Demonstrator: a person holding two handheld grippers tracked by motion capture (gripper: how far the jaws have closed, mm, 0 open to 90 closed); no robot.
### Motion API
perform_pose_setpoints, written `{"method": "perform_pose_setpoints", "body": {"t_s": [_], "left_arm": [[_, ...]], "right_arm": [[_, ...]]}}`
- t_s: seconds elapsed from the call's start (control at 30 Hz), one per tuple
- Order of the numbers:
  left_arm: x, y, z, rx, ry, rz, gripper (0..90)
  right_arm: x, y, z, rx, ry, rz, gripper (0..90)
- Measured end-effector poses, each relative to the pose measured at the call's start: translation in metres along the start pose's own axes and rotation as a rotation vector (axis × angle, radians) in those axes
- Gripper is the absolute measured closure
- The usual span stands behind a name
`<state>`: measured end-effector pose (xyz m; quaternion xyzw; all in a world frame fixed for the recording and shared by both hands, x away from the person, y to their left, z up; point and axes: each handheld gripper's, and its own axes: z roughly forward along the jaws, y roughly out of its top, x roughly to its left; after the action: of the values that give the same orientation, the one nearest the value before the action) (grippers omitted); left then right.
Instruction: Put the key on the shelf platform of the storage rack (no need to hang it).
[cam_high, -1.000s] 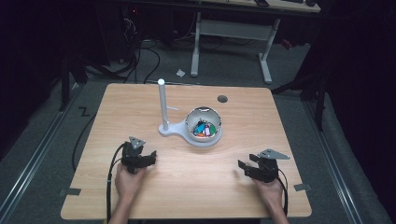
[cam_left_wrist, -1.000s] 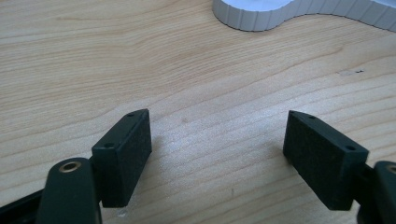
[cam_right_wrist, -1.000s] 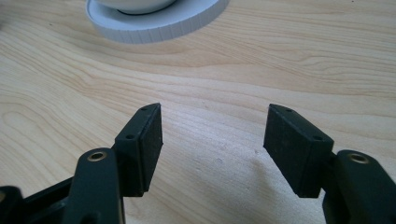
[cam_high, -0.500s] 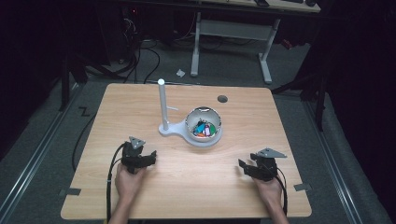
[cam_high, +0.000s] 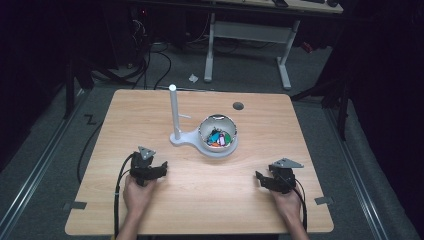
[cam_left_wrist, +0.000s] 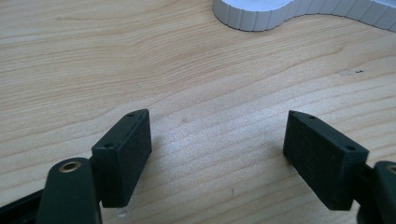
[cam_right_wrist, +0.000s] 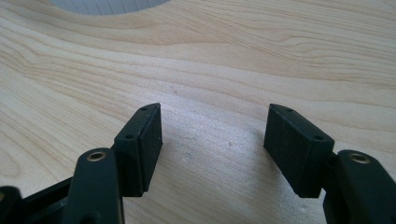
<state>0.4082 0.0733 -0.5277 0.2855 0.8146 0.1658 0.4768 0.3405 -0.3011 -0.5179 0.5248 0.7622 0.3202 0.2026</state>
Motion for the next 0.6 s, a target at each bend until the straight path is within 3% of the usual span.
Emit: {"method": "perform_pose_setpoints", "body": {"t_s": [0.27,0.6], "left_arm": [[0.0003,0.0000,0.0000,0.000,-0.002,0.004,23.9],[0.0005,0.0000,0.0002,-0.002,-0.005,0.008,23.9]], "right_arm": [[0.0019,0.0004,0.0010,0.011,-0.036,-0.012,33.8],[0.0019,0.0004,0.0010,0.011,-0.037,-0.011,33.7]]}}
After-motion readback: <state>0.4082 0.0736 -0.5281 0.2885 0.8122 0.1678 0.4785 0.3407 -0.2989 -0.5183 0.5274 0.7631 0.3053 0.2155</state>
